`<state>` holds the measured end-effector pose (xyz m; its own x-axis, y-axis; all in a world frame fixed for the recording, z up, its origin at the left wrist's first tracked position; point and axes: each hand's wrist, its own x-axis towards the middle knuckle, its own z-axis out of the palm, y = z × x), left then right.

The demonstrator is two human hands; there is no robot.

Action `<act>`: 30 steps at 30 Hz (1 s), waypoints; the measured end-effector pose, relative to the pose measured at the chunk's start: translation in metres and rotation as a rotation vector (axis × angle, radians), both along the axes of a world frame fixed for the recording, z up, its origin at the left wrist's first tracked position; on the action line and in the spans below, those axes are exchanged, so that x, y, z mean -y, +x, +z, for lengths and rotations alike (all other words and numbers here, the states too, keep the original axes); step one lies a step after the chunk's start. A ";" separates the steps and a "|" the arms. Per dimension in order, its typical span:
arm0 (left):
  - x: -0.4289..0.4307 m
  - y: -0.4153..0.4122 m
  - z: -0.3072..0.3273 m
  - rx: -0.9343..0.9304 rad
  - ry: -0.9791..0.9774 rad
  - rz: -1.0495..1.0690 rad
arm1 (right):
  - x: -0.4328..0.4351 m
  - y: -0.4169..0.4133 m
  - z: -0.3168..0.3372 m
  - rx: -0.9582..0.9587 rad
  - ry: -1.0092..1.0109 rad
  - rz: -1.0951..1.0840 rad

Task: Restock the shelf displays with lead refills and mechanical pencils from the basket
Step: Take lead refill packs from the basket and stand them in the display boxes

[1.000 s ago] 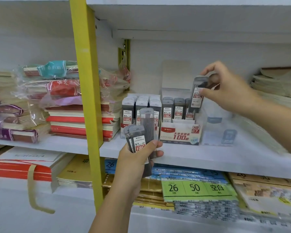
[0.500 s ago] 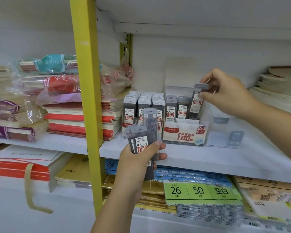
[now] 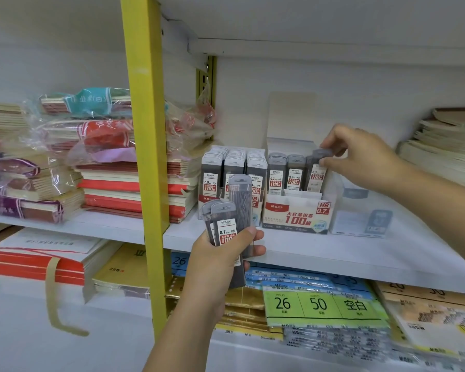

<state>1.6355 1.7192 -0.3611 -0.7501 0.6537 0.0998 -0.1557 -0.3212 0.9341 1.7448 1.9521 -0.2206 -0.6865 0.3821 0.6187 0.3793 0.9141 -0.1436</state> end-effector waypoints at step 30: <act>0.024 0.013 0.003 -0.090 -0.054 -0.142 | 0.099 0.024 -0.058 -0.139 -1.019 0.626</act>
<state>1.6489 1.6955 -0.3579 -0.6393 0.7589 0.1239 -0.1110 -0.2505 0.9617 1.7689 1.8531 -0.2790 -0.8789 0.3625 0.3099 -0.1657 0.3772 -0.9112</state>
